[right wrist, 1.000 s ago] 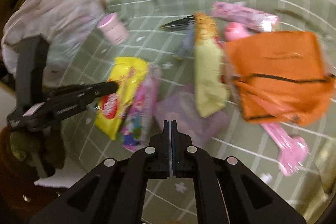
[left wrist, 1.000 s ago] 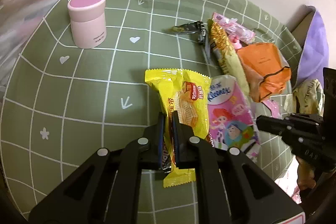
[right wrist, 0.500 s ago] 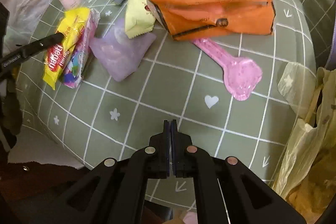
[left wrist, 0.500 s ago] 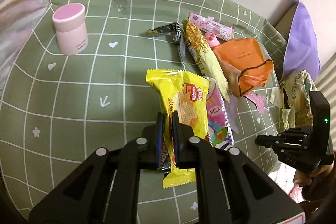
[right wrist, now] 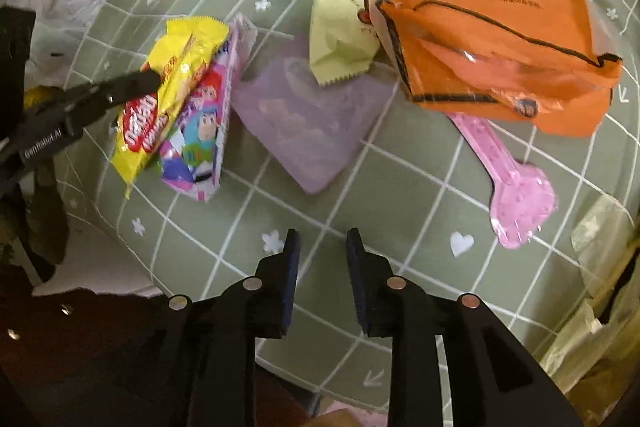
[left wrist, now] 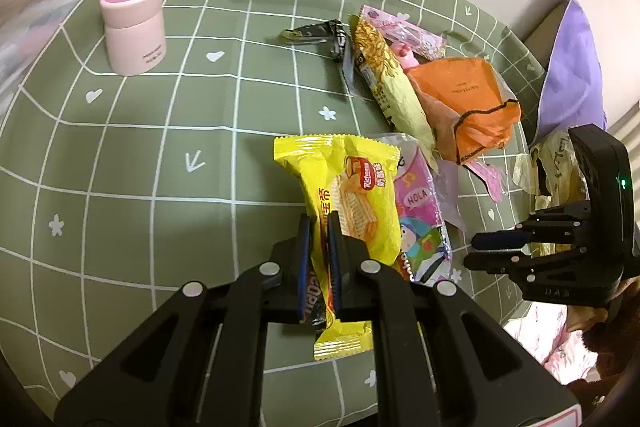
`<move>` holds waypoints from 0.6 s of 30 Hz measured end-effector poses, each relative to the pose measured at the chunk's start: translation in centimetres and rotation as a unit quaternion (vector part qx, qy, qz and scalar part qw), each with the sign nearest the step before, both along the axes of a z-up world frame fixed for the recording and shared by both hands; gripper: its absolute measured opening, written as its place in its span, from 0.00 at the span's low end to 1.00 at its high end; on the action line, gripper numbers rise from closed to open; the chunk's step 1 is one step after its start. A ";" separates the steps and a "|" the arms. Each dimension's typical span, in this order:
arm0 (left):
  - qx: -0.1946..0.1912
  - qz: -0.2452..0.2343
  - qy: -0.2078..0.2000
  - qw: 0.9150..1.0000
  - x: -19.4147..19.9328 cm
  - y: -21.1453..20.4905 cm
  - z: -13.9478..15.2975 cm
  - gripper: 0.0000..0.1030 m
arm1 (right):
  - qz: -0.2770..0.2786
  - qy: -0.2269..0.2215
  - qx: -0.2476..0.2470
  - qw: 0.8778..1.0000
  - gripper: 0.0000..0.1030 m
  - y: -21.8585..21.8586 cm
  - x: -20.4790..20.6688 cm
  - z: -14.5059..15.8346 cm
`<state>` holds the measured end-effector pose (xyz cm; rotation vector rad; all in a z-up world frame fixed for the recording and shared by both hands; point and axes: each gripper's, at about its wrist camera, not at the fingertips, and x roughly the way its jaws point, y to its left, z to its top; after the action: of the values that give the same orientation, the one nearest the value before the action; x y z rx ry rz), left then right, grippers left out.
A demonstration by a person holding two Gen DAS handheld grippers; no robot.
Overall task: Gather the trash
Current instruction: 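Lower the right tool onto the pink Kleenex pack and close it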
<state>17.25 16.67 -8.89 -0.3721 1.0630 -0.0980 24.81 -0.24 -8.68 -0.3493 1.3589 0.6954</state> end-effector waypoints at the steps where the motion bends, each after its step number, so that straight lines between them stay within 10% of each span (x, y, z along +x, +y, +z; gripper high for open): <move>1: 0.001 0.002 0.000 1.000 0.0 0.1 0.0 0.07 | -0.006 -0.004 0.009 1.000 0.24 0.0 0.3 0.0; 8: 0.002 0.017 -0.006 1.000 -0.6 1.0 0.4 0.07 | -0.005 -0.075 0.143 0.987 0.25 1.3 -1.0 3.6; 18: 0.017 0.032 -0.024 0.999 -1.3 1.9 1.9 0.07 | -0.029 -0.087 0.162 0.983 0.25 3.9 0.6 1.5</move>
<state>15.95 18.52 -6.95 -0.3713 1.0030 -0.0309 25.37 3.66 -7.21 -0.1058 1.0652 0.8045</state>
